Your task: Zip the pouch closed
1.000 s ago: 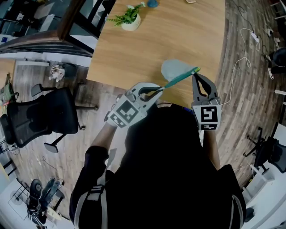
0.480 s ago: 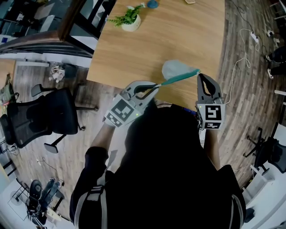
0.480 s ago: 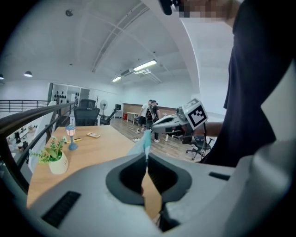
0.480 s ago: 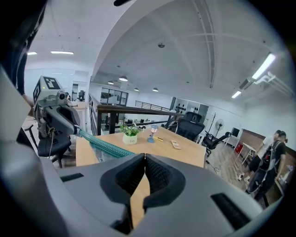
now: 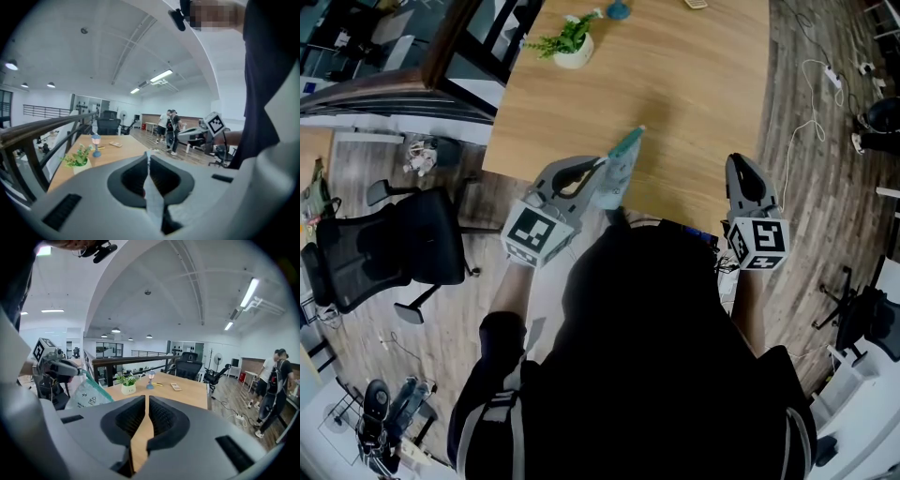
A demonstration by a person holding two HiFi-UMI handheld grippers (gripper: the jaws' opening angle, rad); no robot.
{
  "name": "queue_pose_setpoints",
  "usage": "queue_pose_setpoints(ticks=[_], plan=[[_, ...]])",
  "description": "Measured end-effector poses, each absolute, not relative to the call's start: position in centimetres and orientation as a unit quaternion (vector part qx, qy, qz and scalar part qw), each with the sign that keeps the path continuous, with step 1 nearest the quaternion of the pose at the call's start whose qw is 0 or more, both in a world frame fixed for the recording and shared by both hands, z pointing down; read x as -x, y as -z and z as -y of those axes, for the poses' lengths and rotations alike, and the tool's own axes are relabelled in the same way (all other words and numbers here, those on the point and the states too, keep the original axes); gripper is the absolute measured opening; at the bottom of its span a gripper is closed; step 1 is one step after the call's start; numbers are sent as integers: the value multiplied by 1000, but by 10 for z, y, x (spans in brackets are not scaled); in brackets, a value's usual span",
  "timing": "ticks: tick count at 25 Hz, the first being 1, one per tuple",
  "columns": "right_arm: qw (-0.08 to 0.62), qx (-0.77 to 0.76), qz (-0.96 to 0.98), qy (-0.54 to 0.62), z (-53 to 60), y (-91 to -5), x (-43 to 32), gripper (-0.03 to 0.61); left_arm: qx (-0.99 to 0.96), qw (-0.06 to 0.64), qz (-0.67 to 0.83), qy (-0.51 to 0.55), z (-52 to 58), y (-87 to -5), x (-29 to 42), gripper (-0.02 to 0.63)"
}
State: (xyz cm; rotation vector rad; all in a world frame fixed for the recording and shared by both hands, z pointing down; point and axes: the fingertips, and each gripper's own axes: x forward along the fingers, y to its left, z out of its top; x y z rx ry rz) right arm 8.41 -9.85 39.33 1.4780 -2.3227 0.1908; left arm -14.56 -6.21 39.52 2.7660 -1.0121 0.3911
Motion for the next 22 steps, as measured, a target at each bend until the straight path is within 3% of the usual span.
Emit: queue_pose_setpoints(ticks=[3,10,22], plan=[[165,-539,823,-67,99,-387,-92,26,-898,87,419,-101,78,-386,176,14],[75,-556,827,-42,97,-343,-94,14,-821,12,569,-38,103,-345,231,14],[65,-557,828,-10,89,-319,-90,12,-821,-1,569,-37,103,-339,219,14]])
